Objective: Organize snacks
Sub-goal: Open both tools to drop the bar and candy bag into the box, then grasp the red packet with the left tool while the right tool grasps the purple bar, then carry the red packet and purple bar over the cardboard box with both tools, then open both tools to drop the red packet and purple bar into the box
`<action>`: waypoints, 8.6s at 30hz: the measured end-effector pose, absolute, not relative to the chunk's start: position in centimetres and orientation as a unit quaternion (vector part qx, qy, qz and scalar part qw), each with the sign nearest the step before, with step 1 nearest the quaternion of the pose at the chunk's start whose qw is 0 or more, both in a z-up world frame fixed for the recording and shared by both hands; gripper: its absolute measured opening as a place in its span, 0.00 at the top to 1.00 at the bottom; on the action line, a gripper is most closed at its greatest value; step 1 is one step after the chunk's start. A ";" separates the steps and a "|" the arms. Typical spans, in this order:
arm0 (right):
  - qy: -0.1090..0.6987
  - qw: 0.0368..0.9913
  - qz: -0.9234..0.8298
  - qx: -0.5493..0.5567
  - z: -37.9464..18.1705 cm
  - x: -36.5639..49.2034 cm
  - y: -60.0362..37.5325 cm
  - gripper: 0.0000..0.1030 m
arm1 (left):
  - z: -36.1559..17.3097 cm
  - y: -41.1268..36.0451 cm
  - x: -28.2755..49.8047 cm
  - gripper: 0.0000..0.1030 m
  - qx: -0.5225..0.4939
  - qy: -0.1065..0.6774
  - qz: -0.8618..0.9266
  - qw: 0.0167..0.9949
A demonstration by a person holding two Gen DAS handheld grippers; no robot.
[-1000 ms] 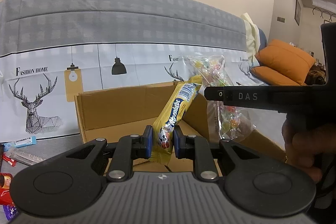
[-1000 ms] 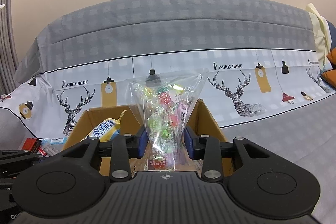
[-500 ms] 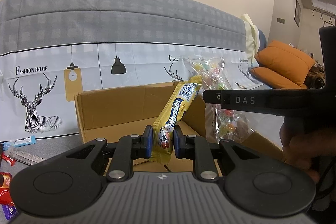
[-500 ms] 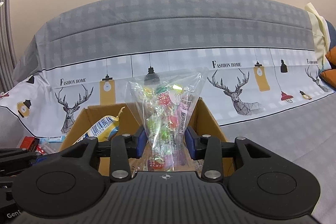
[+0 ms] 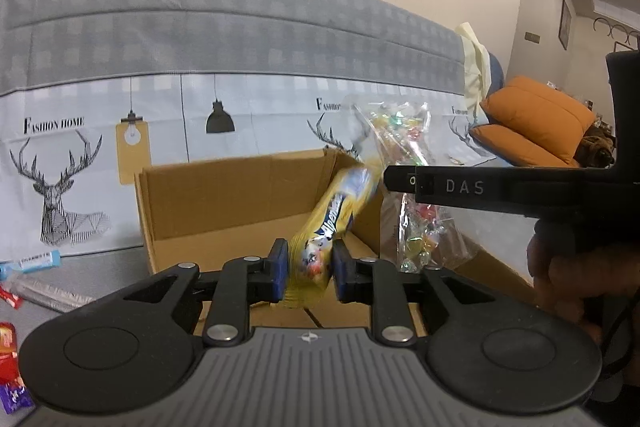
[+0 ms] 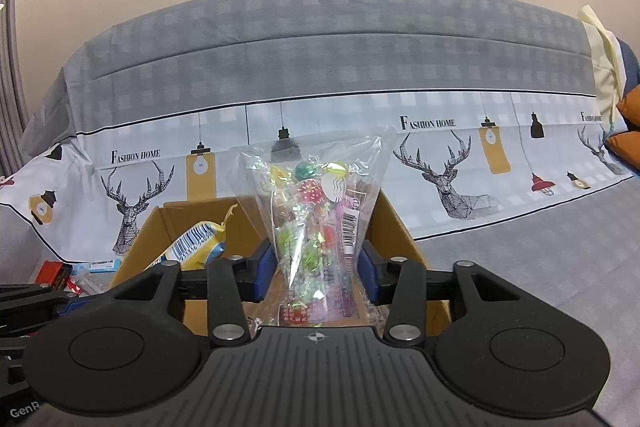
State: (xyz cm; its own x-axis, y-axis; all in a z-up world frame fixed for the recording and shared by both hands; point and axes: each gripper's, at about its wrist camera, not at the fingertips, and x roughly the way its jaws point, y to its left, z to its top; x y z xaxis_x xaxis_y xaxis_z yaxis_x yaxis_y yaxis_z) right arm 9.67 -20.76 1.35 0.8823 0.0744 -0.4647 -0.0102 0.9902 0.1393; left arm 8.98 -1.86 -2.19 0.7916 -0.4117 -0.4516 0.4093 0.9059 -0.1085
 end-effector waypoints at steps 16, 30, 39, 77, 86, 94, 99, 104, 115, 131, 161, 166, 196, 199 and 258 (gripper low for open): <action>0.365 0.922 -0.112 0.067 -2.4 11.0 -26.4 0.25 | -3.1 2.6 10.9 0.52 -0.059 0.298 -0.097 0.948; 0.408 0.906 -0.099 0.053 -3.7 9.8 -28.0 0.78 | -3.5 1.4 10.0 0.56 -0.024 0.297 -0.128 0.946; 0.267 0.959 -0.047 0.079 1.2 6.6 -24.3 0.55 | -0.3 6.3 9.0 0.77 0.006 0.275 -0.108 0.955; 0.476 0.848 0.209 0.105 -9.9 15.0 8.8 0.37 | -8.7 25.0 21.5 0.57 0.031 0.424 0.107 0.899; 0.466 0.859 0.202 0.059 -9.4 13.9 7.6 0.83 | -11.4 24.6 23.5 0.54 0.073 0.443 0.121 0.885; 0.501 0.821 0.262 0.075 -6.5 11.0 5.2 0.83 | -7.4 26.4 20.4 0.85 -0.036 0.408 0.108 0.906; 0.486 0.814 0.314 0.045 -2.7 7.6 3.8 0.83 | -4.0 25.9 16.9 0.97 -0.114 0.380 0.063 0.916; 0.471 0.821 0.322 0.022 -2.0 5.2 3.2 0.82 | -2.7 24.9 13.2 0.97 -0.165 0.388 0.035 0.906; 0.514 0.808 0.288 0.012 -5.3 5.4 4.2 0.82 | -8.2 23.8 12.3 0.69 -0.150 0.563 0.023 0.812; 0.539 0.793 0.284 -0.022 -6.9 5.5 5.2 0.74 | -10.6 19.7 13.9 0.41 -0.018 0.589 0.027 0.808; 0.423 0.868 0.258 -0.026 -1.4 5.4 5.0 0.83 | -6.1 20.3 12.6 0.53 -0.036 0.494 0.046 0.867; 0.375 0.886 0.272 -0.006 1.1 5.6 3.5 0.83 | -4.5 20.2 11.7 0.53 -0.050 0.465 0.049 0.883; 0.249 0.943 0.214 0.042 5.9 6.0 -7.1 0.83 | -1.0 13.4 9.1 0.53 -0.031 0.363 0.022 0.931; 0.246 0.947 0.204 0.037 5.7 6.1 -7.6 0.83 | -0.8 13.0 9.3 0.52 -0.034 0.358 0.018 0.933; 0.272 0.960 0.033 0.058 4.1 7.9 -14.0 0.83 | -0.1 1.9 6.9 0.52 0.003 0.209 -0.238 0.948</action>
State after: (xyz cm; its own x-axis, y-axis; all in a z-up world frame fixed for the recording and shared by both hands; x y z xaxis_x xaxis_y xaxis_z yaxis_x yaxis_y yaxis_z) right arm 7.92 -13.99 4.14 0.8496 0.0957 -0.5187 -0.0320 0.9909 0.1304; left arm 6.88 1.90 -0.09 0.7993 -0.4502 -0.3981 0.4523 0.8868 -0.0948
